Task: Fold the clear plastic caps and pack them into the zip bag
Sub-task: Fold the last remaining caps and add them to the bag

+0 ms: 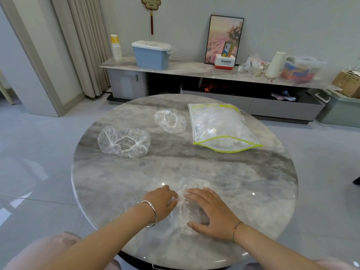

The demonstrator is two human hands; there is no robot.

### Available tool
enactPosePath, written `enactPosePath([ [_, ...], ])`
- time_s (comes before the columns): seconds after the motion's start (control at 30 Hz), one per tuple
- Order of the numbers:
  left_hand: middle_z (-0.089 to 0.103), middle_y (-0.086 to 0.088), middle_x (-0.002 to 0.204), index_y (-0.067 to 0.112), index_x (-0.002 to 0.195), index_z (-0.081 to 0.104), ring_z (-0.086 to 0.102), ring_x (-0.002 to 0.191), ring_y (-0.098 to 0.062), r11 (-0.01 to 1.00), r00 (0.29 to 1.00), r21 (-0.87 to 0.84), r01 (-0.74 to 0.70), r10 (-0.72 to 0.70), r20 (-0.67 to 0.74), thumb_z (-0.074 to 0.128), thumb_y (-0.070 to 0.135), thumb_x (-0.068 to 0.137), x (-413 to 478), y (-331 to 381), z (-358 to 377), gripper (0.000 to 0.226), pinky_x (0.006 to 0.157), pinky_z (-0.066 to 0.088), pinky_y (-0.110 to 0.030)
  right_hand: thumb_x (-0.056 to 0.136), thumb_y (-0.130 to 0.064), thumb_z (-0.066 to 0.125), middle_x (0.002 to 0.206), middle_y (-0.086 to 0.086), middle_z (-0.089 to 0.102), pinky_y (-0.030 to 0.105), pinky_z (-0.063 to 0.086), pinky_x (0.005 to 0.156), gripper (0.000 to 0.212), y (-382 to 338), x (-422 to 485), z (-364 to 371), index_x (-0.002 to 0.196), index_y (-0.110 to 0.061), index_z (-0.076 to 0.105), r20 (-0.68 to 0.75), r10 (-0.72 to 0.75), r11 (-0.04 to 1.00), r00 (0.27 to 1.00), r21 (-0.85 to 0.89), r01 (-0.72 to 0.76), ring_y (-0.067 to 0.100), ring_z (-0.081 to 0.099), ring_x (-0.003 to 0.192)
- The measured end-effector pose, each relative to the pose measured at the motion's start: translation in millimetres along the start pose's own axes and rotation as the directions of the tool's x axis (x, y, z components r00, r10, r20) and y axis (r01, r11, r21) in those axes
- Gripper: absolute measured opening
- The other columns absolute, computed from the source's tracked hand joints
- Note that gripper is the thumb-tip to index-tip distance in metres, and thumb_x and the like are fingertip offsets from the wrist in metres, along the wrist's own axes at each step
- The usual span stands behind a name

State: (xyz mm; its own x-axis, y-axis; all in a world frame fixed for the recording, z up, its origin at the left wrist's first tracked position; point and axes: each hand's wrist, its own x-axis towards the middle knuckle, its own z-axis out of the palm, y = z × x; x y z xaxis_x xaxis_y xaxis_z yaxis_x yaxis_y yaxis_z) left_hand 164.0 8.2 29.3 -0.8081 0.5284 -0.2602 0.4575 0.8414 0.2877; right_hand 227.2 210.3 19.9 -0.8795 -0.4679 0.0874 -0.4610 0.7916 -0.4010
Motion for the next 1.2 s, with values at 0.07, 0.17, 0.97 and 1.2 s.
enactPosePath([
  [0.07, 0.047, 0.001, 0.124, 0.029, 0.132, 0.046, 0.046, 0.116, -0.016, 0.999, 1.000, 0.030, -0.013, 0.013, -0.002, 0.035, 0.038, 0.099, -1, -2, 0, 0.036, 0.091, 0.039, -0.029, 0.080, -0.071, 0.050, 0.148, -0.015, 0.030, 0.024, -0.002, 0.117, 0.075, 1, -2, 2, 0.142, -0.030, 0.035, 0.031, -0.081, 0.995, 0.996, -0.052, 0.082, -0.004, 0.018, 0.137],
  [0.17, 0.045, 0.002, 0.127, 0.028, 0.135, 0.043, 0.040, 0.119, -0.015, 0.995, 0.997, 0.075, -0.063, 0.067, -0.044, 0.039, 0.040, 0.097, -1, -4, 2, 0.040, 0.093, 0.036, -0.026, 0.076, -0.075, 0.051, 0.152, -0.010, 0.027, 0.024, -0.007, 0.116, 0.090, 4, -3, 2, 0.147, -0.025, 0.029, 0.138, -0.088, 0.990, 0.987, -0.094, 0.102, 0.002, 0.014, 0.141],
  [0.97, 0.038, 0.003, 0.057, 0.018, 0.056, 0.035, 0.038, 0.056, -0.014, 0.959, 0.986, -0.234, 0.158, -0.168, -0.023, 0.054, 0.042, 0.090, 6, -9, 9, 0.046, 0.052, 0.029, -0.022, 0.087, -0.015, 0.062, 0.070, -0.002, 0.062, 0.033, 0.049, 0.070, 0.024, 14, 12, 2, 0.096, -0.026, 0.043, -0.100, 0.602, 0.716, 0.792, 0.506, -0.481, 0.006, 0.054, 0.061],
  [1.2, 0.049, 0.006, 0.105, 0.026, 0.106, 0.045, 0.048, 0.095, -0.015, 0.974, 0.861, -0.082, -0.213, 0.147, -0.487, 0.049, 0.041, 0.081, 8, -7, 12, 0.029, 0.082, 0.042, -0.027, 0.090, -0.032, 0.044, 0.119, -0.007, 0.052, 0.015, 0.025, 0.098, 0.033, -5, 10, -1, 0.117, -0.018, 0.055, -0.369, 0.133, 0.989, 0.920, -0.016, -0.149, 0.005, 0.044, 0.110],
])
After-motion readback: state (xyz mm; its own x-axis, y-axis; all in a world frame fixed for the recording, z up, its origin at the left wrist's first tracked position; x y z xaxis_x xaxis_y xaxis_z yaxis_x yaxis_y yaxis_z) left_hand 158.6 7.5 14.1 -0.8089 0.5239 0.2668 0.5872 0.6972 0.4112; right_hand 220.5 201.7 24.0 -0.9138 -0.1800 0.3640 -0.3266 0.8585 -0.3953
